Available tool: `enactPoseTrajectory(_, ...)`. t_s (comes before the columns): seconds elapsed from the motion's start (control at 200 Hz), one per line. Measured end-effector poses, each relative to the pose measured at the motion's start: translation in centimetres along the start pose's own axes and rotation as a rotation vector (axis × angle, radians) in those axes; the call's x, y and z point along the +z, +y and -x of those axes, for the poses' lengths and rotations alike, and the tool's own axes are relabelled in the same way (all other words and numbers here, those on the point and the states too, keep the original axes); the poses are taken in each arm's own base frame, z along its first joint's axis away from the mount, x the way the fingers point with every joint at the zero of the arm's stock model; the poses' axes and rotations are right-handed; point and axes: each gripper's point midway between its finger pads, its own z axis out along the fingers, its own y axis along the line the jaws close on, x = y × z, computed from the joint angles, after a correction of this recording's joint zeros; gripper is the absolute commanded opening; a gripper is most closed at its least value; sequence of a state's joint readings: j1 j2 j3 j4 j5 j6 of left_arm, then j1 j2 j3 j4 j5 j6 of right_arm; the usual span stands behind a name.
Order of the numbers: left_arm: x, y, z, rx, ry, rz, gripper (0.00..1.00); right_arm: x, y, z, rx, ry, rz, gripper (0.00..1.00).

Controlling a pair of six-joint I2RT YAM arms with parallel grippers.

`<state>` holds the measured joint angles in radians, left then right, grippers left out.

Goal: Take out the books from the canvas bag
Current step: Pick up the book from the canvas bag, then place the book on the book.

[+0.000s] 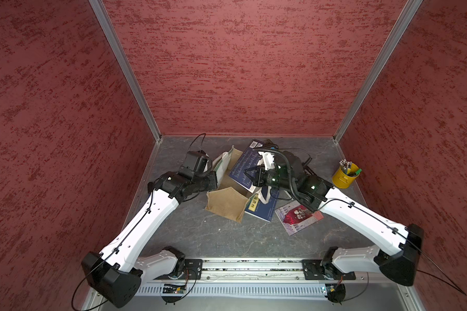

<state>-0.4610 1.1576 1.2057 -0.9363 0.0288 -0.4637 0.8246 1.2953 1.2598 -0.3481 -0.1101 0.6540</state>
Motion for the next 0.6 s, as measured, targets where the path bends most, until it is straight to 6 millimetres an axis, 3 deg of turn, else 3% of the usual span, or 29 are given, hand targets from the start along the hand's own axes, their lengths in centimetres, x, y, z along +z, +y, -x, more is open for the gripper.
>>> enactPoseTrajectory(0.12,0.0,0.3,-0.1,-0.003,0.005,0.018,0.00,-1.9,0.4,2.1,0.002,-0.075,0.001,0.00)
enactPoseTrajectory(0.255,0.1,0.7,-0.2,-0.004,0.003,0.037,0.00,-4.5,-0.5,5.5,0.031,-0.183,-0.018,0.00)
enactPoseTrajectory(0.441,0.0,1.7,0.0,-0.017,0.010,0.081,0.00,-7.5,-3.8,10.0,0.086,-0.313,-0.126,0.00)
enactPoseTrajectory(0.601,-1.3,3.8,1.2,-0.083,-0.004,0.133,0.00,-8.2,-7.2,10.7,0.197,-0.337,-0.194,0.00)
